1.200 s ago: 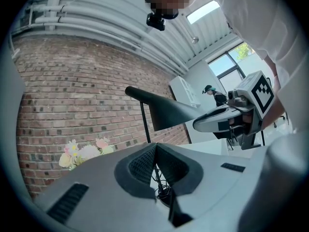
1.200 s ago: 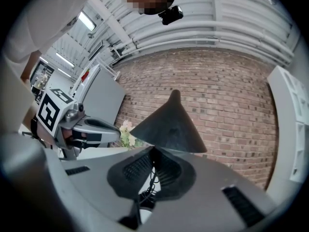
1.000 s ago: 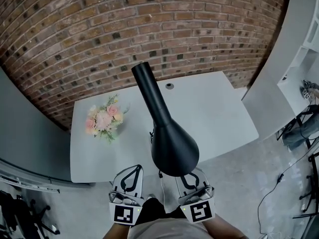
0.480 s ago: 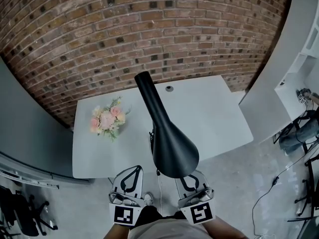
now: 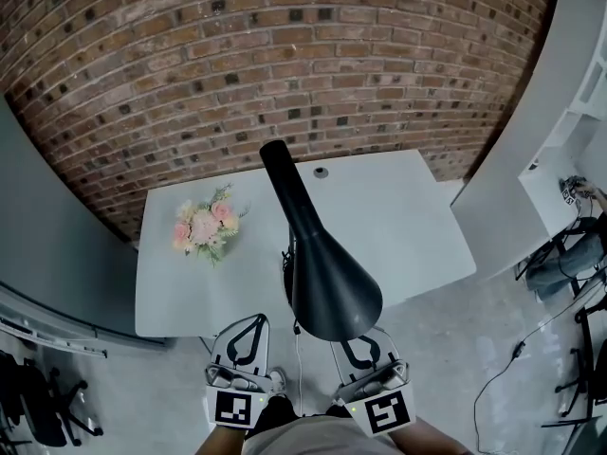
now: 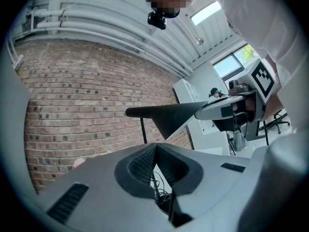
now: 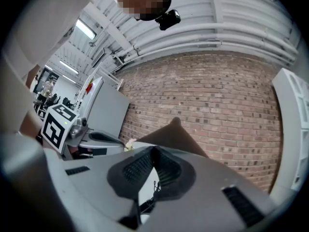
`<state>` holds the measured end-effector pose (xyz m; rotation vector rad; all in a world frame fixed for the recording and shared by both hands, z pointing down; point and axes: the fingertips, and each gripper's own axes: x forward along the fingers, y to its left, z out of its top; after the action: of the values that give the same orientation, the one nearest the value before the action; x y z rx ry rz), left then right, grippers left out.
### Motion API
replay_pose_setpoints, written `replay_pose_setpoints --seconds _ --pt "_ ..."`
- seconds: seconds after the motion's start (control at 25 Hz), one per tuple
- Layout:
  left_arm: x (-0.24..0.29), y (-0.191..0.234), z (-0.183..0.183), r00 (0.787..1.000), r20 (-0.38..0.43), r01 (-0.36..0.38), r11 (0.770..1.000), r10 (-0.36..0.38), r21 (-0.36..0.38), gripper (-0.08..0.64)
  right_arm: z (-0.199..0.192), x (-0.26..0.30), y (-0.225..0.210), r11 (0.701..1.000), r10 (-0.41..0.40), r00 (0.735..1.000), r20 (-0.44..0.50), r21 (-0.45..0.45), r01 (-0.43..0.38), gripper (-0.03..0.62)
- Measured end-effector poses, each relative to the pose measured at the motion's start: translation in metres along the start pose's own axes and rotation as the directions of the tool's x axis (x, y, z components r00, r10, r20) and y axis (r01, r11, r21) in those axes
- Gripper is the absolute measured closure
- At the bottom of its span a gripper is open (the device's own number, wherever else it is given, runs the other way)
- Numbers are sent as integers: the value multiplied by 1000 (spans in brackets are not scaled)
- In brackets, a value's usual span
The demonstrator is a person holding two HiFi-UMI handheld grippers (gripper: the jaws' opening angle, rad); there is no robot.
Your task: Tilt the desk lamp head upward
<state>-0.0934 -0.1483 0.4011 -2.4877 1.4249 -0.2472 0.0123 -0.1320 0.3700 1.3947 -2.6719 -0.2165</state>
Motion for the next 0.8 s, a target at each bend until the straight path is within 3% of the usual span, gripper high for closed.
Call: replay_pose_setpoints --seconds 0.2,0.28,0.44,0.6,0.72,0.8 --pt "2 -1 5 1000 21 -9 1000 10 -20 554 13 -4 -2 998 13 1000 10 -67 -12 575" --pt "2 0 5 999 24 -26 997 28 -72 554 19 -6 -2 995 19 1000 9 -101 -18 576" --pt "2 0 13 999 41 -24 999 26 -46 554 30 -7 -3 991 23 1000 17 -128 -21 576" --pt "1 4 17 997 52 -47 995 52 -87 554 43 -8 -5 991 29 999 27 -134 -25 575" --pt "2 5 22 997 66 -44 998 47 -47 554 50 -8 -7 993 29 999 39 -119 -24 575" --pt "1 6 23 996 66 -54 996 59 -74 554 54 -8 -8 993 32 998 48 -115 -27 576"
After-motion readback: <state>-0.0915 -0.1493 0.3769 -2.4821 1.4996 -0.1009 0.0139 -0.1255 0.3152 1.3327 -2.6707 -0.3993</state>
